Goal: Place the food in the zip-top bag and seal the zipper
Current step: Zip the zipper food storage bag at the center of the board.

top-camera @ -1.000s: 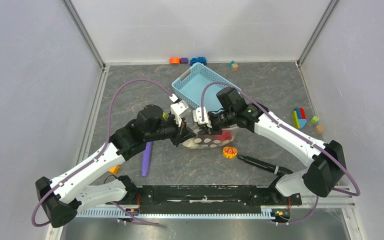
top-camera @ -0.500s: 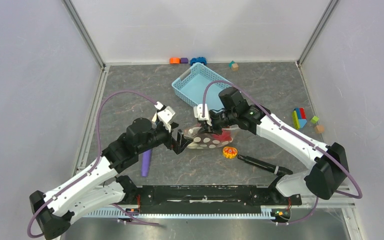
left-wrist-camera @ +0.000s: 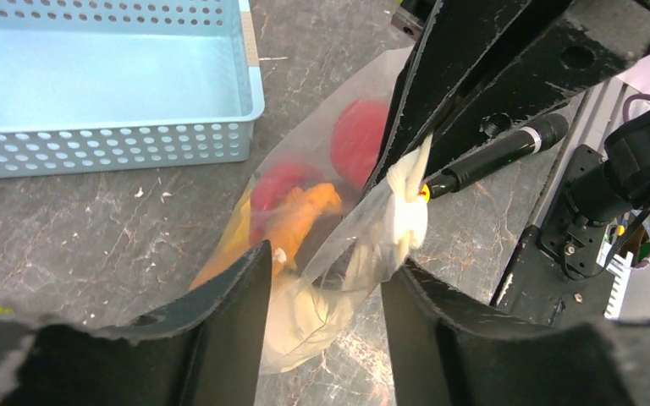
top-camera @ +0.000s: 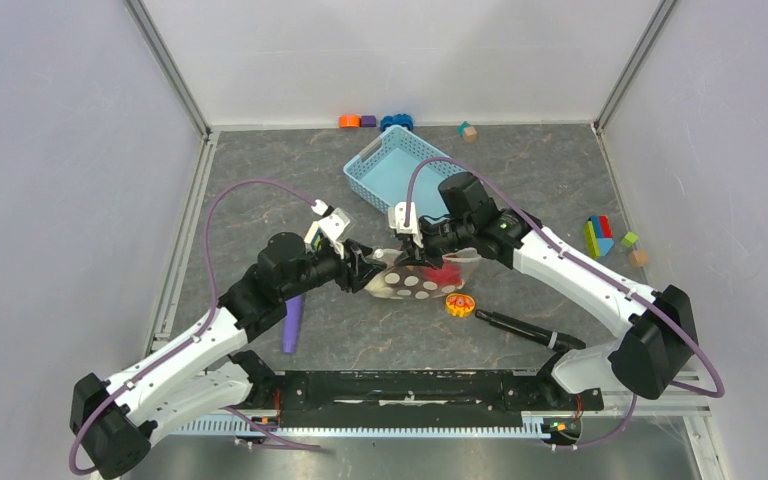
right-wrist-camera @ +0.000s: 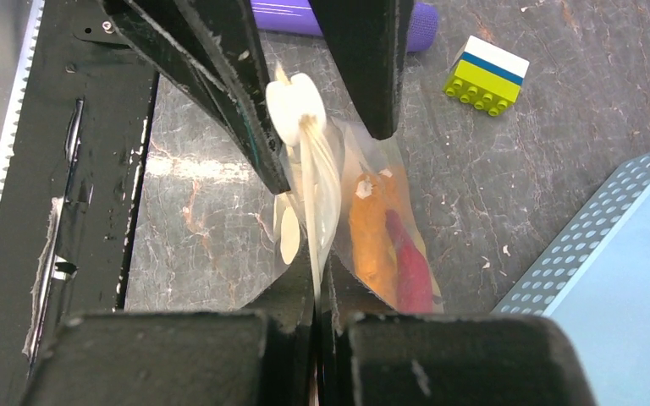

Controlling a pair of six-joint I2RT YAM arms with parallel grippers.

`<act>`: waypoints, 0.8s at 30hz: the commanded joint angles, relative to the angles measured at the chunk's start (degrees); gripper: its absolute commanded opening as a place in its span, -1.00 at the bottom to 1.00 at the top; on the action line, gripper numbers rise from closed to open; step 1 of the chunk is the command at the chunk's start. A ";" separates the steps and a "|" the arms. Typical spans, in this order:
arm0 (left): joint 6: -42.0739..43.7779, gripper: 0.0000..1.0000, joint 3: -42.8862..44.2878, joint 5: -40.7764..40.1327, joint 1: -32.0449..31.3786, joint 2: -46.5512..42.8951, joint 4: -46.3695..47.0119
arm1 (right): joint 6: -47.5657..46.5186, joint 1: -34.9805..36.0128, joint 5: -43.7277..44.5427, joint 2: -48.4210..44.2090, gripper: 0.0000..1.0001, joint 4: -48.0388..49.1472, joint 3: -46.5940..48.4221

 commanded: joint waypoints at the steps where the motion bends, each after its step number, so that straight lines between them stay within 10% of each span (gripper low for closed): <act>1: -0.64 0.03 -1.17 5.27 1.45 -1.01 6.18 | 1.35 -0.42 -2.31 -1.83 -1.00 2.39 0.80; 9: -0.49 -0.94 -2.09 11.90 1.63 -0.79 9.71 | 2.74 -0.70 -3.20 -1.29 -1.00 2.49 0.89; 12: -0.32 -0.96 -1.86 12.86 1.63 -1.18 9.77 | 2.91 -0.79 -2.68 -1.27 -0.90 2.84 0.89; 20: -0.27 -0.96 -1.33 11.36 1.63 -1.65 7.11 | 4.34 -0.79 -3.16 -3.78 0.18 7.16 1.00; 24: -0.76 -0.96 -0.68 11.24 1.63 -1.01 6.36 | 8.58 -0.70 -5.37 -5.10 0.27 11.21 0.87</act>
